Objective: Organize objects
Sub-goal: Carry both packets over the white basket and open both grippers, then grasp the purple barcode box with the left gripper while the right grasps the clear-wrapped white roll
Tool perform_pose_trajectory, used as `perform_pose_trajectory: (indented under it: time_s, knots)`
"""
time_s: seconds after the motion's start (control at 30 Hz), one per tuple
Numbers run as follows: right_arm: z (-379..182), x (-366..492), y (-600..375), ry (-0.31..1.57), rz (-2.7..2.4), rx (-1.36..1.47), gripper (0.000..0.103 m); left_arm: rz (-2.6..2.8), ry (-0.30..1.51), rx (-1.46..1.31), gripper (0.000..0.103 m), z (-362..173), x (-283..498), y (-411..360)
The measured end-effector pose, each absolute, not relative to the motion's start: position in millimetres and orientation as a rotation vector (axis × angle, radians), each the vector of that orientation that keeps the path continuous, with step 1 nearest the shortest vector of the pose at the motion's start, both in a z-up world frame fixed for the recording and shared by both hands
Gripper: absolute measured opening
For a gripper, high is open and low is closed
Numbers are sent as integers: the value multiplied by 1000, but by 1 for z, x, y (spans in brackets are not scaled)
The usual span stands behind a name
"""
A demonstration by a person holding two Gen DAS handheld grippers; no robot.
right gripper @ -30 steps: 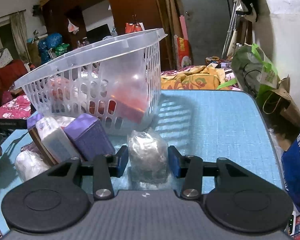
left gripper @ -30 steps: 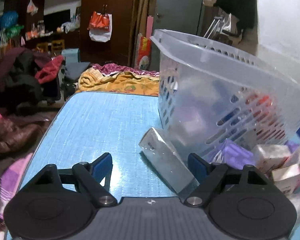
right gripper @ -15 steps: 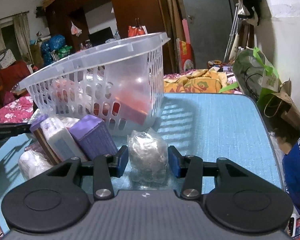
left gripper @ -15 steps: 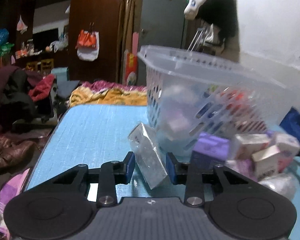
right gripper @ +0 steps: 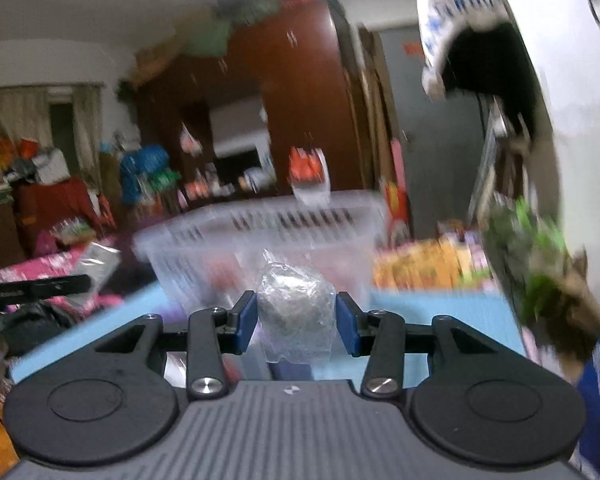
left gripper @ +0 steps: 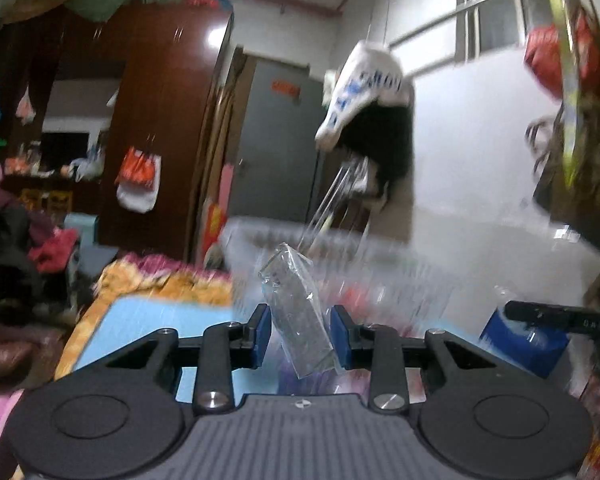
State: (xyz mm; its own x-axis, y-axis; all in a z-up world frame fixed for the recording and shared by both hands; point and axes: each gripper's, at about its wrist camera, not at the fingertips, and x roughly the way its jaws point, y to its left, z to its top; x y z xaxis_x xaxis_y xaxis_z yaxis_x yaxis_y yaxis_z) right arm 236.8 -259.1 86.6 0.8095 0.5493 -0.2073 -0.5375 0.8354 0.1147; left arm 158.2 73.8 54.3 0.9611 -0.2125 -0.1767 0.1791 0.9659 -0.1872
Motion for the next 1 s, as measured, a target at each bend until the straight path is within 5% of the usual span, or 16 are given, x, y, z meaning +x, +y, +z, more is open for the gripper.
perform_pose_trajectory:
  time_s: [0.2, 0.4, 0.53, 0.6, 0.7, 0.73, 1.0]
  knots:
    - [165, 285, -204, 156, 581, -69, 46, -232, 180, -141, 37, 135, 236, 46]
    - [162, 334, -166, 194, 545, -167, 48, -217, 251, -142, 38, 129, 292, 23]
    - [148, 335, -165, 211, 502, -175, 97, -176, 361, -123, 58, 109, 306, 23]
    - [146, 320, -177, 215, 499, -147, 100, -185, 329, -170, 59, 107, 281, 33]
    - [132, 282, -210, 203, 561, -40, 103, -289, 198, -211, 99, 91, 222, 48]
    - [122, 270, -219, 214, 574, 3, 103, -284, 217, -198, 101, 79, 208, 49]
    - [45, 238, -226, 450, 656, 82, 103, -217, 470, -204, 87, -6, 193, 57]
